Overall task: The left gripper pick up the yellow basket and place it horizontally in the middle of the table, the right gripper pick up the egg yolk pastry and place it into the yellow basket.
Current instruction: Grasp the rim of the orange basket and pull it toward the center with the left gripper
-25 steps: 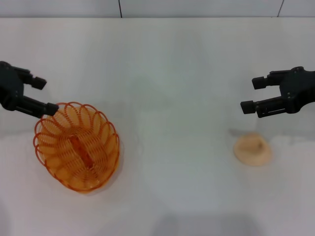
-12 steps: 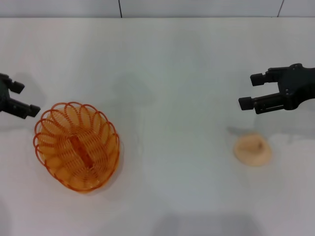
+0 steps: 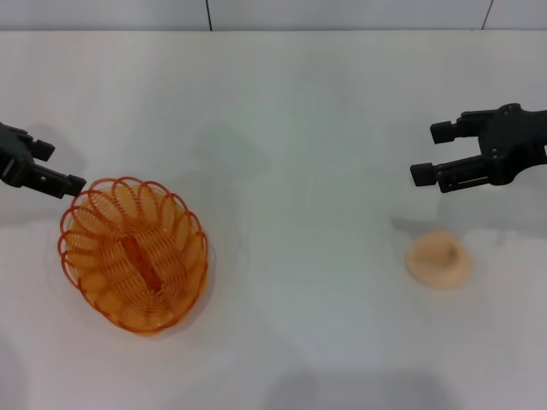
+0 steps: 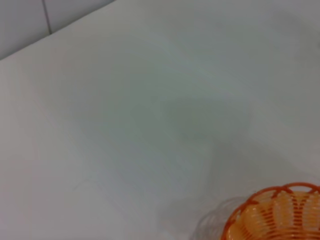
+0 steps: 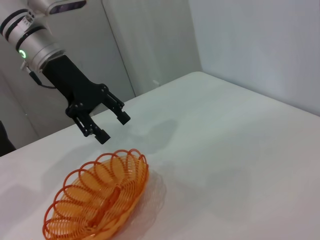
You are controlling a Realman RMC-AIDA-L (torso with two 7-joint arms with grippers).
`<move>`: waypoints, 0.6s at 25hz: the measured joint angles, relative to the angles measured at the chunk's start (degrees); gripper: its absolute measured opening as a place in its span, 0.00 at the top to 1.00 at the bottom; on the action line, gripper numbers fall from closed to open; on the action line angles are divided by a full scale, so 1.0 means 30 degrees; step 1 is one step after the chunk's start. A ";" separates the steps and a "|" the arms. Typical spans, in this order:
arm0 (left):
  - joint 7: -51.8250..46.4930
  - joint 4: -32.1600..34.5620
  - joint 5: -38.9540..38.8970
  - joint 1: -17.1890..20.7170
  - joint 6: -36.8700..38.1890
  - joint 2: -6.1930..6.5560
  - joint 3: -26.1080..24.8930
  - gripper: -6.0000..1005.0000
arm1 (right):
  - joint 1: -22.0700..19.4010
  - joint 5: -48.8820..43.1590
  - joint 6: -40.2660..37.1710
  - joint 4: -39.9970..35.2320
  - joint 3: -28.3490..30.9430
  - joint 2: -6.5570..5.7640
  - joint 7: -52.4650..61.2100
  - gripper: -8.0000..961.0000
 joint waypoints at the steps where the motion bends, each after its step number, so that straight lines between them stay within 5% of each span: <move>1: -0.0113 -0.0013 -0.0041 -0.0038 0.0022 0.0000 -0.0006 0.15 | 0.0015 0.0001 -0.0016 0.0002 -0.0002 -0.0004 0.0006 0.10; 15: 0.0650 0.0002 0.0501 -0.0157 -0.0307 -0.0045 0.0918 0.15 | 0.0195 -0.0004 -0.0107 0.0006 0.0002 -0.0023 0.0141 0.10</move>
